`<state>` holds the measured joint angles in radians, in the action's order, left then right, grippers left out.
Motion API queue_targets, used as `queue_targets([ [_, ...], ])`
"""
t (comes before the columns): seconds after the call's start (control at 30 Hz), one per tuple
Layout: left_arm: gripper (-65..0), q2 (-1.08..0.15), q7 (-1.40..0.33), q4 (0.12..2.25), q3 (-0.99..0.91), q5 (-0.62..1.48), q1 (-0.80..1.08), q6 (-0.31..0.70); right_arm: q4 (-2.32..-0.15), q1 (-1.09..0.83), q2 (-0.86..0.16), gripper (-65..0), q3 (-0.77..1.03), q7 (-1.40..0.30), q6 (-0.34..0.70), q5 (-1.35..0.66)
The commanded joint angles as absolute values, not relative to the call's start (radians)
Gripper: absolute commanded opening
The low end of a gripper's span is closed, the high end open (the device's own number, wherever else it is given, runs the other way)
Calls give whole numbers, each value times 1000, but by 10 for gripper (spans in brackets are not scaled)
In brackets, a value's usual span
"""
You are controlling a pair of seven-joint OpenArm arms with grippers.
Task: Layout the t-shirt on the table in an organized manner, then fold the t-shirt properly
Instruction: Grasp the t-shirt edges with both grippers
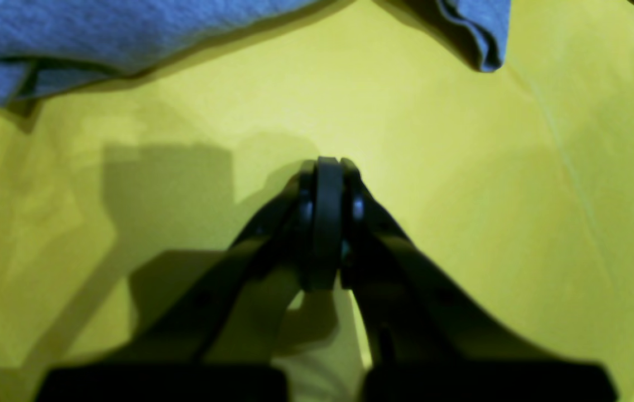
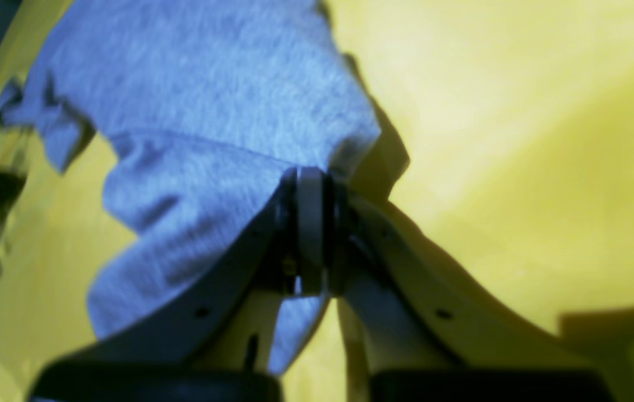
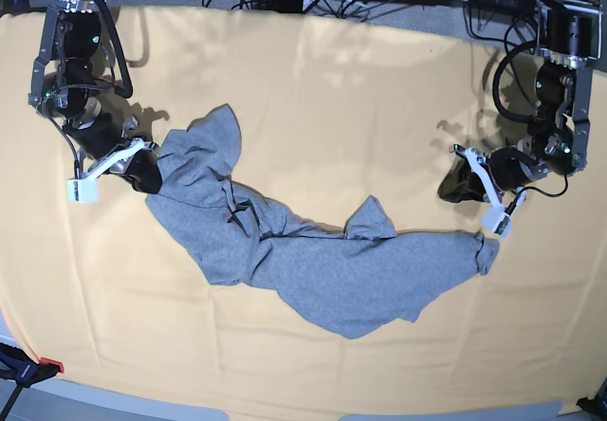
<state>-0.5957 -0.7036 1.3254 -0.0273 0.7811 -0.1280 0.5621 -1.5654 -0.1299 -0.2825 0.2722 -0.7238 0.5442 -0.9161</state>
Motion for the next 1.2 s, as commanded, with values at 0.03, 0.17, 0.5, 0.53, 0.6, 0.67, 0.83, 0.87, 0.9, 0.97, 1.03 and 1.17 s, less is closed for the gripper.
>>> queue_targets([
  [0.03,-650,-612,-650,1337,-38,800,-151,570,-1582,-116,-297,-650,278,-701,619,-973],
  [0.17,-650,-609,-564,1337,-38,846,-160,570,-1582,-116,-296,-650,278,-703,678,-997],
  [0.5,-325,-451,-598,1337,-37,810,-234,441,-1582,-116,-297,-650,278,-722,677,-934],
  [0.53,-264,-429,-609,1337,-36,807,-234,422,-1582,-117,-297,-650,278,-722,677,-934],
  [0.6,-228,-386,-610,1336,-27,770,-233,378,-1582,-116,-297,-650,278,-723,677,-934],
  [0.67,-228,-345,-609,1336,-20,726,-233,339,-1582,-116,-297,-650,278,-723,677,-934],
  [0.83,-228,-254,-606,1319,-19,643,-234,262,-1582,-116,-297,-650,278,-730,677,-934],
  [0.87,-228,-239,-605,1306,-19,628,-234,235,-1582,-117,-297,-650,278,-730,677,-934],
  [0.9,-228,-224,-604,1290,-19,619,-233,208,-1582,-117,-297,-650,278,-730,677,-933],
  [0.97,-228,-193,-602,1256,-19,605,-234,180,-1582,-116,-297,-650,278,-730,677,-933],
  [1.03,-228,-165,-615,1235,-19,606,-233,179,-1582,-116,-297,-650,278,-730,677,-933],
  [1.17,-228,-133,-723,1253,-19,613,-233,195,-1582,-116,-297,-650,278,-730,677,-931],
])
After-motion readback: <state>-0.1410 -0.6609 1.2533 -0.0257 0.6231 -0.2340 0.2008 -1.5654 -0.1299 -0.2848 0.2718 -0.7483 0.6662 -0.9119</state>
